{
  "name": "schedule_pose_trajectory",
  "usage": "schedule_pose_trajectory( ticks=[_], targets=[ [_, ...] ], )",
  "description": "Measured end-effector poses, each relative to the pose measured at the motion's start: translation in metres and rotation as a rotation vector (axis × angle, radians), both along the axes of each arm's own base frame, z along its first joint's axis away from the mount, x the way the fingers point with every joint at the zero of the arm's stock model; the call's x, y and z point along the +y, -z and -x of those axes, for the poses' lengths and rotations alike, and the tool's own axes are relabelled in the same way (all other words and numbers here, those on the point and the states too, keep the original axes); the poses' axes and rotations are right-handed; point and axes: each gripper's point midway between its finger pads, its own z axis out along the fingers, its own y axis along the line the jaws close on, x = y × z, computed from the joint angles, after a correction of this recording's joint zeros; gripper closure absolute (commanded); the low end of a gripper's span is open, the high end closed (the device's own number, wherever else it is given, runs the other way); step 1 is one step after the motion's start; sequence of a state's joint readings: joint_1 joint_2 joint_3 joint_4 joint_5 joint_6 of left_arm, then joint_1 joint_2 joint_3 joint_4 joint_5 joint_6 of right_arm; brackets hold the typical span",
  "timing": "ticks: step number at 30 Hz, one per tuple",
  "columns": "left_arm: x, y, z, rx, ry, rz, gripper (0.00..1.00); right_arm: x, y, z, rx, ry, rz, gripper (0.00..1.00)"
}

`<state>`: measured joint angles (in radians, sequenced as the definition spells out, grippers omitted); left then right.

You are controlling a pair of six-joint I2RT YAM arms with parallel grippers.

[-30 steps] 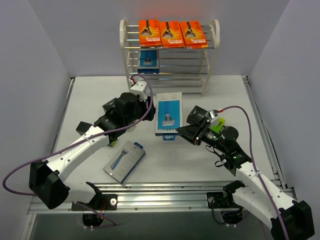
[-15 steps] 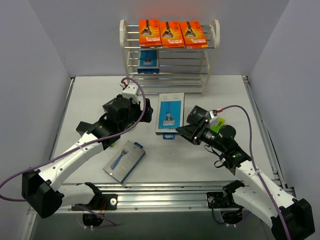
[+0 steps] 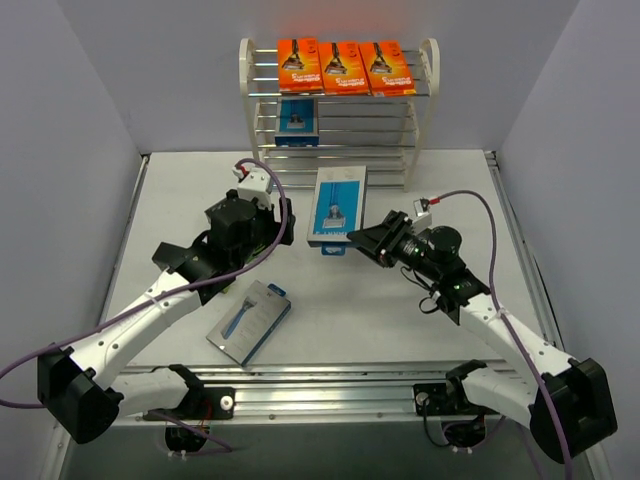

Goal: Place and organize the shaving razors onto the shelf
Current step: Place the shaving razor onto shelf

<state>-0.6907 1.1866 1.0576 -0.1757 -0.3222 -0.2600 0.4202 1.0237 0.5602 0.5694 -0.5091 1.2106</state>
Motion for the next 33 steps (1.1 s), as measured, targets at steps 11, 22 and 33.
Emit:
schedule_pose_trajectory(
  ticks=[11,22,33],
  targets=[
    [0.042,-0.011,-0.008,-0.076,-0.174,-0.119,0.06,-0.018,-0.022,-0.062,-0.057,0.043,0.005,1.0],
    [0.07,-0.015,-0.013,-0.11,-0.283,-0.23,0.06,-0.028,-0.018,-0.117,-0.05,0.032,0.072,1.0],
    [0.139,-0.027,-0.028,-0.129,-0.499,-0.284,0.06,-0.032,-0.017,-0.176,-0.044,0.017,0.113,1.0]
  ],
)
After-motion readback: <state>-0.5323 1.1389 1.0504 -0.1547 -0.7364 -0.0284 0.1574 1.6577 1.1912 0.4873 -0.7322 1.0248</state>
